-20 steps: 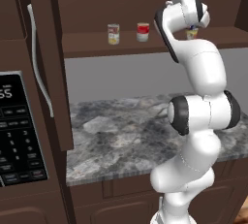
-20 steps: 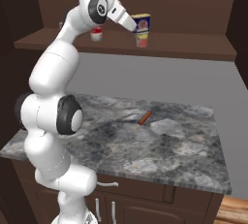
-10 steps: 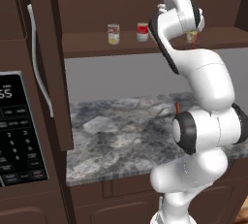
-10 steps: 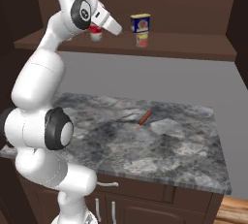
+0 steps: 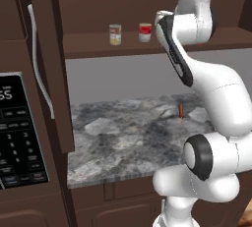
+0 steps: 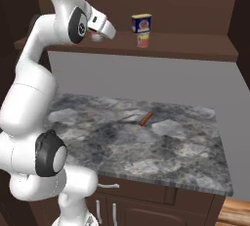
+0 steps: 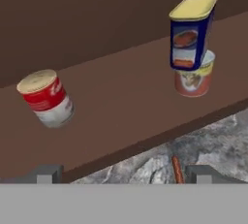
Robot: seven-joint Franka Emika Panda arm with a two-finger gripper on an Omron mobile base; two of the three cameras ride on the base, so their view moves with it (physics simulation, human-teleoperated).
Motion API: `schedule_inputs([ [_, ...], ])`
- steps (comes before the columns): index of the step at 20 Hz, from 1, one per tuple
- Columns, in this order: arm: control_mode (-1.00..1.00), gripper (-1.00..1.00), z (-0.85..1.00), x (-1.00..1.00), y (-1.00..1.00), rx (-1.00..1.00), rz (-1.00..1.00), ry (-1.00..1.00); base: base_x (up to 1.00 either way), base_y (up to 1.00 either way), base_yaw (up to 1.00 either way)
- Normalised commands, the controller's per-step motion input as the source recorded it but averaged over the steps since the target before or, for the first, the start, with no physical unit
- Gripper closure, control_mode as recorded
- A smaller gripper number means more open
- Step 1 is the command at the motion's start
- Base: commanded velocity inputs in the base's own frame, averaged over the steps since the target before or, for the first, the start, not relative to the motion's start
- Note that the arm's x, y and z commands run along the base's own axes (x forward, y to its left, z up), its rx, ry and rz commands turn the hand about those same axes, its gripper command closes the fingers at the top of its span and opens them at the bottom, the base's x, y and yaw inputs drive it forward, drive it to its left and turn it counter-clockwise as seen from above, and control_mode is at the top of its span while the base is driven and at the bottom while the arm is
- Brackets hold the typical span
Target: Stack two cans on top of the other two cans in the cabinet.
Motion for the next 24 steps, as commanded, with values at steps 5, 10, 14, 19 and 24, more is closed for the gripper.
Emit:
schedule_inputs([
  [5, -1.0, -1.0, -0.09, -0.14, 0.3, 0.0, 0.61, 0.0, 0.0, 0.0, 0.0],
  [10, -1.0, -1.0, -0.02, 0.13, 0.28, 0.0, 0.35, -0.08, 0.0, 0.0, 0.0],
  [14, -1.0, -1.0, -0.06, 0.22, 0.35, 0.0, 0.15, -0.13, 0.0, 0.0, 0.0],
  [19, -1.0, -1.0, -0.12, 0.33, 0.18, 0.0, 0.04, -0.02, 0.0, 0.0, 0.0],
  [24, -1.0, -1.0, -0.04, 0.34, 0.08, 0.0, 0.0, 0.01, 0.0, 0.0, 0.0],
])
